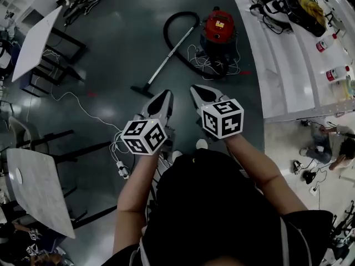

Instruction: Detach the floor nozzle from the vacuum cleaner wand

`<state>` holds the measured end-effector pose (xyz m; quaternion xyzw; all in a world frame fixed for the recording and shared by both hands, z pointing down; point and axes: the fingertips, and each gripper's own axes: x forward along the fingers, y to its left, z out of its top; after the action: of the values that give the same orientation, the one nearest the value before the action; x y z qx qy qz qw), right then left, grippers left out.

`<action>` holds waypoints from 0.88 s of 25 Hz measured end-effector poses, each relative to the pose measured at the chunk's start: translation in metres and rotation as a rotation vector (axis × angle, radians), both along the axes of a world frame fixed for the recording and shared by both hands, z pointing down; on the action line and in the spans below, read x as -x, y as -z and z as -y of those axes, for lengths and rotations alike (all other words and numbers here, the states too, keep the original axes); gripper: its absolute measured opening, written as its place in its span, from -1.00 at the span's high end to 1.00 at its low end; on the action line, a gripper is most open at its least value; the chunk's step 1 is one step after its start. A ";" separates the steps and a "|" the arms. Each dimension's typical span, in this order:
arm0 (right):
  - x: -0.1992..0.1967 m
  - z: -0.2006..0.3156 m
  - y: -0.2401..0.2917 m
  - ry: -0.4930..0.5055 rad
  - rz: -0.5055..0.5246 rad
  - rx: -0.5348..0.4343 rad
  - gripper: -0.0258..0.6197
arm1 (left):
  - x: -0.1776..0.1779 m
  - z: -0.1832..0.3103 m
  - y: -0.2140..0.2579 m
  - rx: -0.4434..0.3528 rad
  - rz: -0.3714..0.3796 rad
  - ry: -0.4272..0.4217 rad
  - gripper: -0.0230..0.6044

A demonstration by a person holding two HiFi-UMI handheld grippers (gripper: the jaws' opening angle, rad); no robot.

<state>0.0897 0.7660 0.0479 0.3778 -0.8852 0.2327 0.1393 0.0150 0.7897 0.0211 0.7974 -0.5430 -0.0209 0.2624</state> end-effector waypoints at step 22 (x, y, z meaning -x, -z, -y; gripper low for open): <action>-0.032 0.043 -0.031 0.002 0.030 0.111 0.94 | -0.007 0.042 -0.032 0.085 -0.004 0.083 0.90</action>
<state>0.1218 0.7233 0.0788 0.3653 -0.8733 0.2871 0.1468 0.0215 0.7476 0.0528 0.7624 -0.5755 -0.0103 0.2958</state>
